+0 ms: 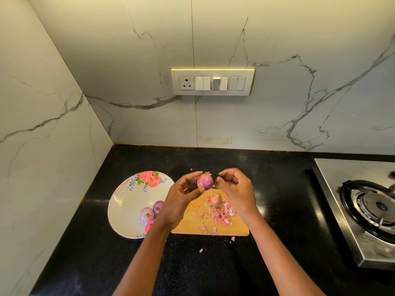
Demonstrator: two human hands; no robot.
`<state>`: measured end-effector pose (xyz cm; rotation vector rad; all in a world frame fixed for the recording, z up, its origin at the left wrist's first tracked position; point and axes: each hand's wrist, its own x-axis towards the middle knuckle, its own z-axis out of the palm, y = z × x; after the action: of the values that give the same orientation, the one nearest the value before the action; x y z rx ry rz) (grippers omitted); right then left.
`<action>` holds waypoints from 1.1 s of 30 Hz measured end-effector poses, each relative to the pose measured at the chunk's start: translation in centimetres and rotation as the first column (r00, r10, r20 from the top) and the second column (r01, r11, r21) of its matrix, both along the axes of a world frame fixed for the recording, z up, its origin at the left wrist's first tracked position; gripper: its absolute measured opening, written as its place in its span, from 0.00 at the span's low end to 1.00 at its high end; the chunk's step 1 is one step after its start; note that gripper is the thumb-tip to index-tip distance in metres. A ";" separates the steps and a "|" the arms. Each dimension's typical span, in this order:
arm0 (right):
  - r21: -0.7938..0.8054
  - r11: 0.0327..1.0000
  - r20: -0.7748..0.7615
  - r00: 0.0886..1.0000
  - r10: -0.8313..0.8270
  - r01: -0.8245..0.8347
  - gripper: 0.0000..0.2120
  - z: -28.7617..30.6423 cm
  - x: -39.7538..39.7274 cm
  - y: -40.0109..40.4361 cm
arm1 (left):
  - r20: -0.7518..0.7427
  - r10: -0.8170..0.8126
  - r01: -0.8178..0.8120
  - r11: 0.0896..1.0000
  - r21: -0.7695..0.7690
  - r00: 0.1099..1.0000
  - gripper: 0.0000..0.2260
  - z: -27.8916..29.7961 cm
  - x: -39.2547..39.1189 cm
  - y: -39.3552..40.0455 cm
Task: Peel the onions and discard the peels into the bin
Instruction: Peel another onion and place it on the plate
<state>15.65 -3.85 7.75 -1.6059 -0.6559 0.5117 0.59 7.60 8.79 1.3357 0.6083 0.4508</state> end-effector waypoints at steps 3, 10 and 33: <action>-0.060 0.998 -0.021 1.000 0.010 -0.011 0.05 -0.6 0.5 0.0 | 0.024 -0.008 0.009 0.999 -0.050 1.000 0.23 0.0 0.1 0.1; 0.007 0.983 0.085 0.980 0.181 -0.182 0.11 0.9 -0.6 -0.2 | 0.044 0.010 -0.007 0.997 -0.073 0.999 0.22 0.1 0.2 0.1; -0.031 0.961 -0.010 0.962 0.273 -0.273 0.19 0.7 -0.7 -0.5 | -0.013 0.067 -0.066 0.995 0.071 0.998 0.23 0.2 0.2 -0.1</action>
<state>14.92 -4.33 8.42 -1.5514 -0.8758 0.7320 0.74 7.49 8.99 1.3904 0.6560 0.5208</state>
